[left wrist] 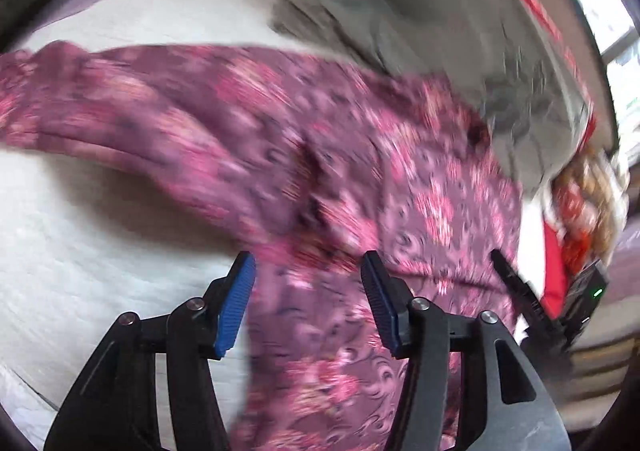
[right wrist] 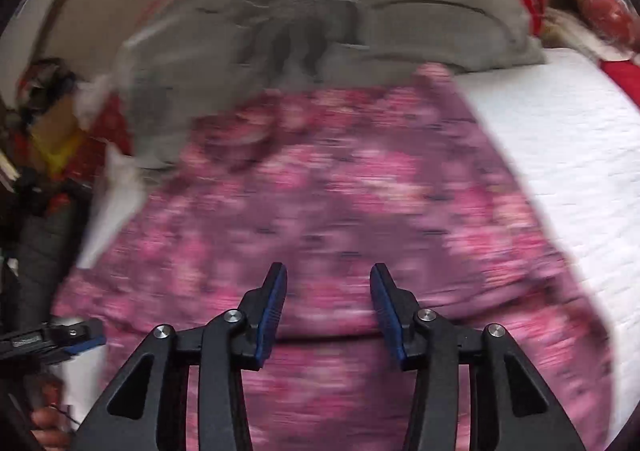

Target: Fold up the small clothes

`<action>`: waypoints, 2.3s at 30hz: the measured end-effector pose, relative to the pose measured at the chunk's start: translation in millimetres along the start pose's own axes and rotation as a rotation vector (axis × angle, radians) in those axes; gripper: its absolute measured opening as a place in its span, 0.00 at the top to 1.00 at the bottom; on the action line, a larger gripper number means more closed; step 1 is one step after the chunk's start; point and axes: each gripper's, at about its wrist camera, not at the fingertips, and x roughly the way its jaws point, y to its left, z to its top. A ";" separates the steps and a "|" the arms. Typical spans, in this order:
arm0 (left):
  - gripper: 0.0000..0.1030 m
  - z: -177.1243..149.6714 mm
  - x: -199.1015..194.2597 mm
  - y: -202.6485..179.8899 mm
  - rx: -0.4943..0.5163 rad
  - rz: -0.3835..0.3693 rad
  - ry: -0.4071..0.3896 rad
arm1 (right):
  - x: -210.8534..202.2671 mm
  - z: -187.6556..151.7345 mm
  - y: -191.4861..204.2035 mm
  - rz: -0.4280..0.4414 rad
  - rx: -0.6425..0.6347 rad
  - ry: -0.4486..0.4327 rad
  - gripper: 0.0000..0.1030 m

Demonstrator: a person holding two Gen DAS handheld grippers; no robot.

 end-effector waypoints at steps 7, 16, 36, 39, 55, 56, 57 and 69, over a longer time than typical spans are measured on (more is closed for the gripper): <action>0.45 32.5 -56.7 123.4 -0.245 0.076 -0.097 | 35.1 -19.0 80.8 0.002 -0.129 0.029 0.50; 0.45 67.9 -65.9 239.2 -0.518 0.185 -0.119 | 49.4 -48.3 110.8 -0.107 -0.344 -0.037 0.09; 0.91 91.1 -119.7 224.0 -0.406 0.366 -0.330 | 57.5 -45.6 116.6 -0.103 -0.366 0.001 0.00; 0.91 89.6 -120.7 218.6 -0.361 0.420 -0.328 | 59.5 -42.7 116.2 -0.097 -0.364 0.014 0.00; 0.91 88.5 -137.6 136.2 -0.204 0.355 -0.377 | 21.2 -18.7 62.7 -0.303 -0.284 -0.025 0.01; 0.91 89.2 -136.7 128.8 -0.193 0.347 -0.379 | 17.4 -15.7 53.4 -0.318 -0.274 -0.028 0.01; 0.91 89.7 -135.6 119.0 -0.179 0.339 -0.380 | 13.6 -12.4 44.1 -0.332 -0.264 -0.031 0.01; 0.91 76.1 -117.8 8.1 -0.032 0.236 -0.360 | -11.0 -13.2 -69.1 -0.413 -0.146 0.000 0.00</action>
